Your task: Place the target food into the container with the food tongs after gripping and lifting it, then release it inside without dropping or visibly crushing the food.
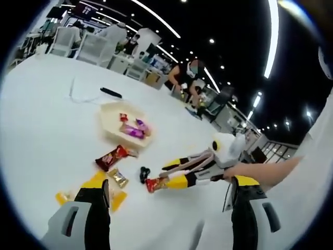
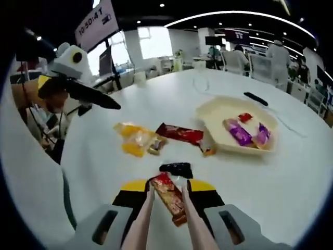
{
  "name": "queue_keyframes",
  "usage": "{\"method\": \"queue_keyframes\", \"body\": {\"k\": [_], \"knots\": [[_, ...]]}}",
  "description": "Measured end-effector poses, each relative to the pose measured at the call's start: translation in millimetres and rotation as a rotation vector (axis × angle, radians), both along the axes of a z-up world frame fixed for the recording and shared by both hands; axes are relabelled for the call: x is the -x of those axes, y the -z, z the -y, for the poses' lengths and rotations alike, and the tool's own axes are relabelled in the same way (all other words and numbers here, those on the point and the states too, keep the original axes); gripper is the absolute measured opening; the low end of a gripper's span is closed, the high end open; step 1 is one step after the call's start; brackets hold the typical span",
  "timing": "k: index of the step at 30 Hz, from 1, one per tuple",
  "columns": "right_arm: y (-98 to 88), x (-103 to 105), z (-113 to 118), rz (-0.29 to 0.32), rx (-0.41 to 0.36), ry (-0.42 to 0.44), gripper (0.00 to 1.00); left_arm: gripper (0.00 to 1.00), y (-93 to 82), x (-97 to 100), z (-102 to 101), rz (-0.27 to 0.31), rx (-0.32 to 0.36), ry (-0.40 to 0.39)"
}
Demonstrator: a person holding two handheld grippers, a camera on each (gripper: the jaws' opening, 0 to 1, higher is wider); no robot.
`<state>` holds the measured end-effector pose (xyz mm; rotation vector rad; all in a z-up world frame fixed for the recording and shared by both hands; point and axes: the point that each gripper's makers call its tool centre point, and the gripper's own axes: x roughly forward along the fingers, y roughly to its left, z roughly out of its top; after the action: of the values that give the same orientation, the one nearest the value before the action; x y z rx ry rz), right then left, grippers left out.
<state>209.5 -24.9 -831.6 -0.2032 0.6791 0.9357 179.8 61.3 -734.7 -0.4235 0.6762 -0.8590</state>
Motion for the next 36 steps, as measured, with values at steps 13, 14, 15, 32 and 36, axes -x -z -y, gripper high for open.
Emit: {"method": "queue_keyframes", "body": {"k": [13,14,15,32,36], "knots": [[0.3,13.0,7.0,-0.039,0.029,0.058,0.28,0.98,-2.3,-3.0,2.6,0.012,-0.008,0.016],[0.1,14.9,8.5,-0.044,0.032,0.063,0.28,0.98,-2.1,-2.1,2.8,0.011,-0.009,0.017],[-0.1,17.2,9.2,-0.046,0.034,0.063,0.28,0.98,-2.0,-1.8,2.8,0.011,-0.008,0.017],[6.2,13.7,9.5,-0.009,0.089,0.041,0.28,0.98,2.8,1.7,0.1,0.002,-0.011,0.006],[10.2,15.4,11.8,-0.043,0.096,0.076,0.28,0.98,3.8,2.1,-2.9,-0.001,-0.012,-0.001]]}}
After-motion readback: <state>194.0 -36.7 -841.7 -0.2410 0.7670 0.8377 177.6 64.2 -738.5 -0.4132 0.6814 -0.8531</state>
